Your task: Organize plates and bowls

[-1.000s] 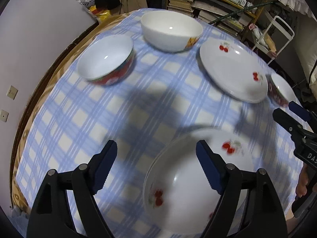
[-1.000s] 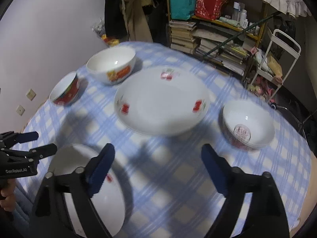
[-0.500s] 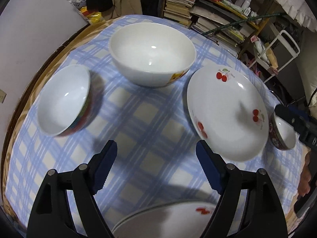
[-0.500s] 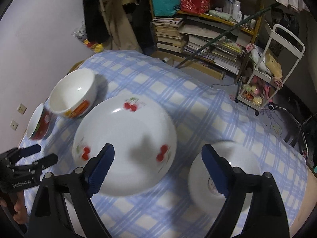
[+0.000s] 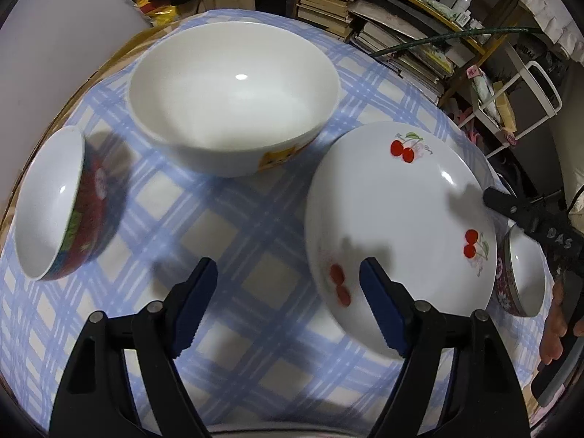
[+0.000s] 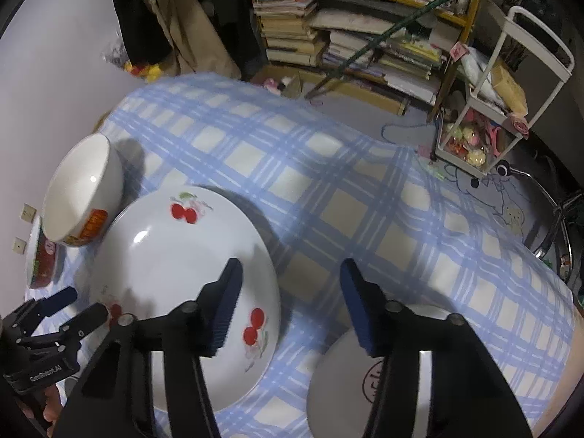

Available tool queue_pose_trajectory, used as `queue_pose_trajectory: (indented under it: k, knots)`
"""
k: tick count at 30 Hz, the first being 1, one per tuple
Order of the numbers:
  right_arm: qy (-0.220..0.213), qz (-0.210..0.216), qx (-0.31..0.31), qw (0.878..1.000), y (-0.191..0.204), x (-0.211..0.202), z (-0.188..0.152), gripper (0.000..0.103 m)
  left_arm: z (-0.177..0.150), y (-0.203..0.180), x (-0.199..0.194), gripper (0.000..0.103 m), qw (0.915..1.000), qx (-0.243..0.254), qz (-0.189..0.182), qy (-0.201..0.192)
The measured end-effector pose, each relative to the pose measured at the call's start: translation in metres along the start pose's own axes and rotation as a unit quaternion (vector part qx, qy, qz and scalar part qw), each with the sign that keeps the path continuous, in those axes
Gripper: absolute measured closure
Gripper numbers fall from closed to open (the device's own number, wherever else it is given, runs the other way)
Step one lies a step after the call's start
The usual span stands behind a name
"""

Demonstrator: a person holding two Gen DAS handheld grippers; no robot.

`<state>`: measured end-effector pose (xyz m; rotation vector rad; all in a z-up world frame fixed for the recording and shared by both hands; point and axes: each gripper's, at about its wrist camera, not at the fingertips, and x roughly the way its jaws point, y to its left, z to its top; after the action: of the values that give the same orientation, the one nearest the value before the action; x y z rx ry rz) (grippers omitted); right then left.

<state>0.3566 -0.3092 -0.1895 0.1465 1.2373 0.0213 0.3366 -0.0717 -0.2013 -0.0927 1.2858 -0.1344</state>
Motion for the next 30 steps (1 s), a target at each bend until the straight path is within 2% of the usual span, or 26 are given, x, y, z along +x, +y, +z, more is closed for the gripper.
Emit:
queue_pose_trajectory:
  k: [2, 3, 4, 6, 8, 15, 19, 23, 26, 30]
  knots:
    - [0.014, 0.004, 0.004, 1.0, -0.002, 0.006, 0.0, 0.061, 0.002, -0.004, 0.005, 0.037, 1.0, 0.002, -0.007, 0.002]
    - [0.018, 0.01, 0.009, 1.0, -0.003, 0.009, 0.0, 0.067, 0.003, -0.005, 0.007, 0.047, 0.9999, 0.001, -0.009, 0.005]
    - [0.021, 0.015, 0.012, 1.0, -0.005, 0.011, -0.001, 0.07, 0.005, -0.006, 0.01, 0.069, 0.9998, -0.001, -0.016, 0.009]
    - [0.029, 0.045, 0.019, 0.998, -0.007, 0.014, -0.002, 0.085, 0.006, -0.005, 0.014, 0.089, 0.9992, -0.009, -0.035, 0.019]
    - [0.035, 0.068, 0.021, 0.997, -0.008, 0.015, -0.002, 0.093, 0.009, -0.002, 0.016, 0.089, 0.9983, -0.027, -0.047, 0.022]
    - [0.039, 0.064, 0.01, 0.997, -0.002, 0.018, -0.007, 0.091, 0.018, 0.006, 0.025, 0.09, 0.9944, -0.057, -0.083, 0.031]
    - [0.042, 0.069, 0.021, 0.996, -0.004, 0.014, -0.009, 0.091, 0.019, -0.002, 0.019, 0.089, 0.9968, -0.039, -0.063, 0.03]
    - [0.054, 0.058, -0.014, 0.997, 0.004, 0.005, -0.02, 0.091, 0.016, -0.011, 0.006, 0.089, 0.9992, -0.005, -0.037, 0.014]
    - [0.051, 0.051, -0.015, 0.997, 0.004, -0.005, -0.03, 0.091, 0.011, -0.014, -0.004, 0.089, 0.9988, 0.022, -0.042, 0.015]
    - [0.029, 0.063, 0.006, 0.998, 0.0, -0.022, -0.037, 0.091, 0.004, -0.012, -0.018, 0.089, 0.9986, 0.027, -0.046, 0.009]
